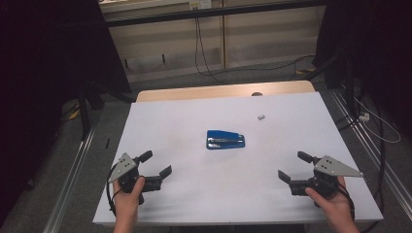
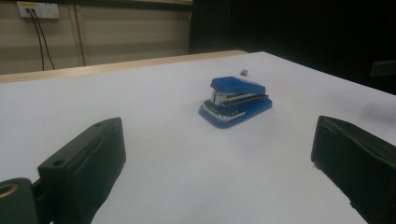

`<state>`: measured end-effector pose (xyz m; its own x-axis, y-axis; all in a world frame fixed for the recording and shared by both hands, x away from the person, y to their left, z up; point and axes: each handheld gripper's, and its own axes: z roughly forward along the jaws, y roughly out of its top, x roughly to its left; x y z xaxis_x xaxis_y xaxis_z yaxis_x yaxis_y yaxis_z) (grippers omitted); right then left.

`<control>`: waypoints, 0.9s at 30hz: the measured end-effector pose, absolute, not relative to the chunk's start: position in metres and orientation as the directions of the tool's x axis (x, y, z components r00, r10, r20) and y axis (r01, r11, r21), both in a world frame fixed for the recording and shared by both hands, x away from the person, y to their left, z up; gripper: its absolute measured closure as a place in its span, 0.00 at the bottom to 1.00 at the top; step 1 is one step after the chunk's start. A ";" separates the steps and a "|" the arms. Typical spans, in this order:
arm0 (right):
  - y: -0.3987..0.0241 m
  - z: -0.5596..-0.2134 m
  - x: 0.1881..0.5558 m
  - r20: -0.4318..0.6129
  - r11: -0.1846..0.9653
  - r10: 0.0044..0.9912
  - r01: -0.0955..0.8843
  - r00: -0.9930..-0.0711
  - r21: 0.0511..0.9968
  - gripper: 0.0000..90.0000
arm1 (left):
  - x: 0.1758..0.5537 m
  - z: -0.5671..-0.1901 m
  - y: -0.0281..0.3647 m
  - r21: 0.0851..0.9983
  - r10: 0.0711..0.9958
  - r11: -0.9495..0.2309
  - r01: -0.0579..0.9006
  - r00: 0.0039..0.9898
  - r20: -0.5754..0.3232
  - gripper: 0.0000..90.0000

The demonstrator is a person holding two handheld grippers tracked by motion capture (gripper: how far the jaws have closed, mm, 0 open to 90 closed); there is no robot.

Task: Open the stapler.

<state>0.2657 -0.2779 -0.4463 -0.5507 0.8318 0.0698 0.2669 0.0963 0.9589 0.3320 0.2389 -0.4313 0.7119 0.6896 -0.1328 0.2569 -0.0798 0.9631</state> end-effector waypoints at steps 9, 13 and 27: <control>-0.272 -0.445 0.270 0.028 0.142 0.827 0.258 -0.562 0.956 0.03 | 0.336 -0.430 0.233 0.962 0.684 -0.095 0.257 0.718 -0.125 0.03; -0.267 -0.445 0.278 0.025 0.155 0.824 0.269 -0.566 0.951 0.03 | 0.342 -0.428 0.226 0.961 0.678 -0.100 0.259 0.724 -0.125 0.03; -0.243 -0.444 0.303 -0.002 0.212 0.806 0.285 -0.592 0.935 0.06 | 0.359 -0.424 0.204 0.956 0.651 -0.124 0.265 0.749 -0.123 0.03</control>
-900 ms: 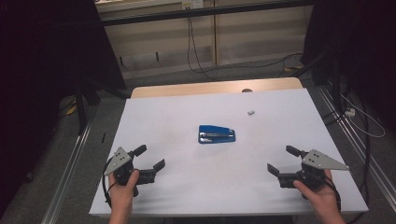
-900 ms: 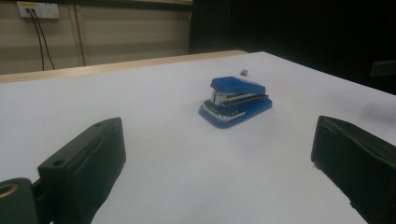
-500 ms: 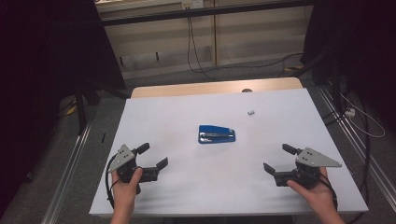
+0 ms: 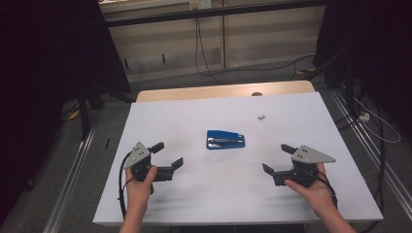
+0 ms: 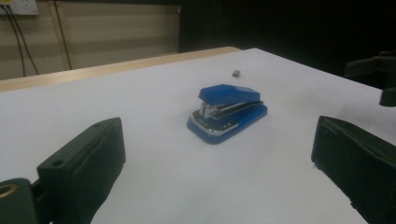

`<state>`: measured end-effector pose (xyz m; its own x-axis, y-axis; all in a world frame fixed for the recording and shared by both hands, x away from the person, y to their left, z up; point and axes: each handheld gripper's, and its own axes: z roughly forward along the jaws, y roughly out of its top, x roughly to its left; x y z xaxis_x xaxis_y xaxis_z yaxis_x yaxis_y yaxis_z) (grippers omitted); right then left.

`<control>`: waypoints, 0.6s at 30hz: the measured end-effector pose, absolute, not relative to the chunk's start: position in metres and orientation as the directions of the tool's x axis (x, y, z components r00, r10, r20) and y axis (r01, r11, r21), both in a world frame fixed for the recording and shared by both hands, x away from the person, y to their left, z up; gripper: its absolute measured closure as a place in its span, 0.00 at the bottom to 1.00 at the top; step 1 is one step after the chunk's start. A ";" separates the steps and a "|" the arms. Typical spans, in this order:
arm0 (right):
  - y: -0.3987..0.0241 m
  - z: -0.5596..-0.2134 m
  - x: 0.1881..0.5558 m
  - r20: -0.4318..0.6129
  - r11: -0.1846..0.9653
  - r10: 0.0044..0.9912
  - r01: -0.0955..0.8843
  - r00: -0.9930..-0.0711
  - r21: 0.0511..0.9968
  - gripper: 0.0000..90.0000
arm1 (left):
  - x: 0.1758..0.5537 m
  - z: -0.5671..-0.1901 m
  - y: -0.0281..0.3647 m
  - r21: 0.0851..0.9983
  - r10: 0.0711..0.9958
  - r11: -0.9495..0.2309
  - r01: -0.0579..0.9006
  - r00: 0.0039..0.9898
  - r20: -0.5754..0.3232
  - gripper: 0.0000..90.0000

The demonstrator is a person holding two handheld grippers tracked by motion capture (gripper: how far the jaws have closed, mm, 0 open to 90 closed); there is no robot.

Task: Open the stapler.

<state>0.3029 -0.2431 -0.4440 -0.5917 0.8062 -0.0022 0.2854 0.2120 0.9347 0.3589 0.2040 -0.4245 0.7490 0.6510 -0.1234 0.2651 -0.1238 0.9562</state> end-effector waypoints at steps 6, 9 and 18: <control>-0.232 -0.445 0.317 0.010 0.210 0.800 0.295 -0.600 0.932 0.06 | 0.368 -0.426 0.197 0.952 0.637 -0.138 0.274 0.761 -0.127 0.03; -0.227 -0.445 0.323 0.014 0.209 0.798 0.297 -0.603 0.932 0.07 | 0.372 -0.425 0.193 0.952 0.636 -0.129 0.278 0.760 -0.136 0.03; -0.209 -0.443 0.338 0.034 0.201 0.781 0.302 -0.624 0.932 0.08 | 0.385 -0.427 0.181 0.950 0.631 -0.126 0.284 0.763 -0.144 0.03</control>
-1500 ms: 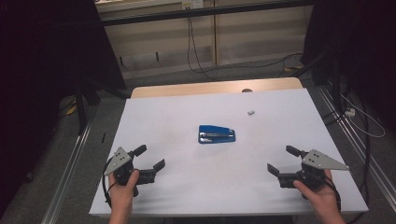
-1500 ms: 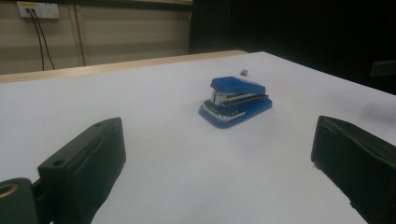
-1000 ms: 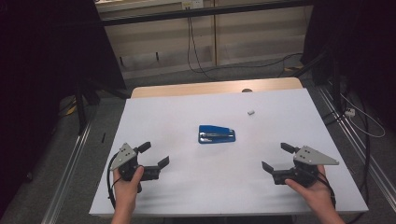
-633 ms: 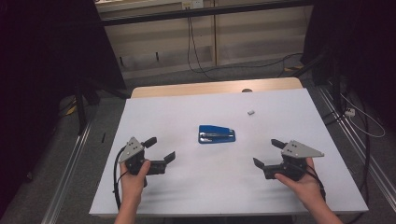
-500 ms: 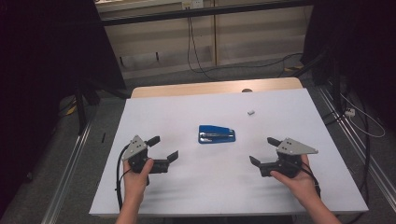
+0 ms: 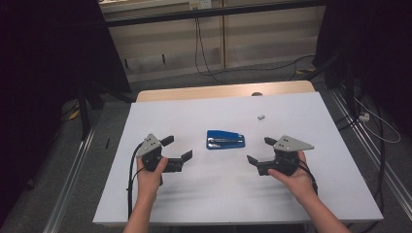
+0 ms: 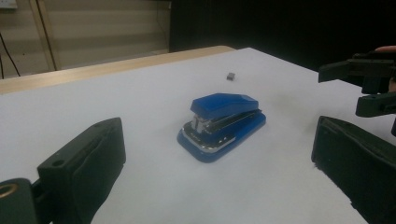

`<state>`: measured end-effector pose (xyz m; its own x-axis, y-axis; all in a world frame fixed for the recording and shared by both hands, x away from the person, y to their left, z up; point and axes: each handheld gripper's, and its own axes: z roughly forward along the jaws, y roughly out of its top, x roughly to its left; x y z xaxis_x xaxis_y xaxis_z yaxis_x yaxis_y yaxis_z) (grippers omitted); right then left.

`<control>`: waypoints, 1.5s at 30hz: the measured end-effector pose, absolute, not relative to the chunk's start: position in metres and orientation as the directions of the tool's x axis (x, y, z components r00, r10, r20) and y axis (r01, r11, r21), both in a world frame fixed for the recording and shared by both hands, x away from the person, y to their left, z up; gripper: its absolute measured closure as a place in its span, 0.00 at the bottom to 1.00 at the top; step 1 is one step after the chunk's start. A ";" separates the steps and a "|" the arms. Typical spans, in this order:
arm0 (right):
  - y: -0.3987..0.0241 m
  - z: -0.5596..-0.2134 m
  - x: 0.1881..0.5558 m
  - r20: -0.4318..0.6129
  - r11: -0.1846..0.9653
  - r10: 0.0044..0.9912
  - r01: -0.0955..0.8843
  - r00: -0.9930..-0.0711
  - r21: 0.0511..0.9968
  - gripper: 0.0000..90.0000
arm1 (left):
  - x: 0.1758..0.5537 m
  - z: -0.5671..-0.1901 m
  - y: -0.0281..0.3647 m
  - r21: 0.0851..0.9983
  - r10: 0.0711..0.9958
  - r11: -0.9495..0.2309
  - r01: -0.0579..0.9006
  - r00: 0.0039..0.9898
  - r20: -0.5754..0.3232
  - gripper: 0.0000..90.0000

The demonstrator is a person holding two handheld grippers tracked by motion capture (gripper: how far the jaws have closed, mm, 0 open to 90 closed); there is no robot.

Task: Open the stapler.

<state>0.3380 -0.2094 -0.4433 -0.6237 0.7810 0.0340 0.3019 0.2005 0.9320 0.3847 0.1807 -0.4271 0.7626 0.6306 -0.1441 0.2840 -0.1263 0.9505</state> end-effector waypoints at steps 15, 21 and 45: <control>-0.190 -0.438 0.360 0.021 0.221 0.767 0.296 -0.641 0.929 0.11 | 0.401 -0.429 0.168 0.947 0.631 -0.132 0.293 0.761 -0.148 0.03; -0.182 -0.439 0.370 0.029 0.223 0.762 0.305 -0.647 0.926 0.14 | 0.407 -0.426 0.163 0.944 0.630 -0.152 0.292 0.765 -0.135 0.03; -0.159 -0.441 0.389 0.036 0.256 0.723 0.316 -0.690 0.913 0.48 | 0.431 -0.430 0.139 0.930 0.649 -0.193 0.312 0.752 -0.117 0.03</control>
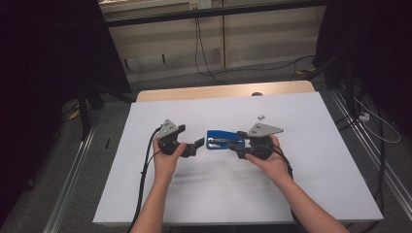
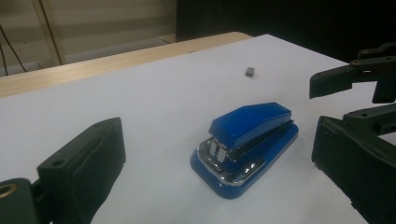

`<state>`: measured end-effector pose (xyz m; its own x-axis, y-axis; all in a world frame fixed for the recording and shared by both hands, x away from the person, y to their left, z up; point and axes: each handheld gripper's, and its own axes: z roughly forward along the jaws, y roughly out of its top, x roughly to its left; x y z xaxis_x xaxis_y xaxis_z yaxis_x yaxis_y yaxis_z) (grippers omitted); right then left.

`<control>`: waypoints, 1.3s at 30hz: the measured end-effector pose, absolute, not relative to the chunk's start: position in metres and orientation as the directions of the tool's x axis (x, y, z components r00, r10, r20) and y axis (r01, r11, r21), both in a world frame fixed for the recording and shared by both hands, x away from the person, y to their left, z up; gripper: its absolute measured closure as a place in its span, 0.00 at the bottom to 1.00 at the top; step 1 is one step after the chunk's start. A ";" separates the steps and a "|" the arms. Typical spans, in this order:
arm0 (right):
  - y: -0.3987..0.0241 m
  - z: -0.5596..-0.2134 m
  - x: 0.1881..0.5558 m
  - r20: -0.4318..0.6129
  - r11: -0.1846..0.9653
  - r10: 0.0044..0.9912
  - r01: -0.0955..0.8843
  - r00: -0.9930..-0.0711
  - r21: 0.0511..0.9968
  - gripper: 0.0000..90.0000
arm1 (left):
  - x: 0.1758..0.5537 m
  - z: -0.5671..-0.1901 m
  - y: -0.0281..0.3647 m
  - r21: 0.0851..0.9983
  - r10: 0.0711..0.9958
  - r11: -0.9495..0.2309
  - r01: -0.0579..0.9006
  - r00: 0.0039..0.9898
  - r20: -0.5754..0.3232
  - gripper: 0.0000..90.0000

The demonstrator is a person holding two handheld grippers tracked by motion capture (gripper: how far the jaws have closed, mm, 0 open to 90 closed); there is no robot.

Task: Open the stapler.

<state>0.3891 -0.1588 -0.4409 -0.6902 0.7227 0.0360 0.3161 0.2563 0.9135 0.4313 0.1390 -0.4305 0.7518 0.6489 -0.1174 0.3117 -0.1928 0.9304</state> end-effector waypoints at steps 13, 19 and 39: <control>-0.141 -0.445 0.400 0.036 0.322 0.675 0.337 -0.737 0.885 0.94 | 0.443 -0.438 0.128 0.911 0.672 -0.236 0.339 0.734 -0.099 0.14; -0.131 -0.449 0.405 0.025 0.358 0.666 0.348 -0.746 0.866 1.00 | 0.445 -0.438 0.126 0.901 0.673 -0.279 0.332 0.737 -0.063 0.36; -0.108 -0.458 0.419 -0.041 0.444 0.659 0.345 -0.751 0.827 1.00 | 0.451 -0.449 0.120 0.843 0.639 -0.380 0.380 0.767 -0.057 0.98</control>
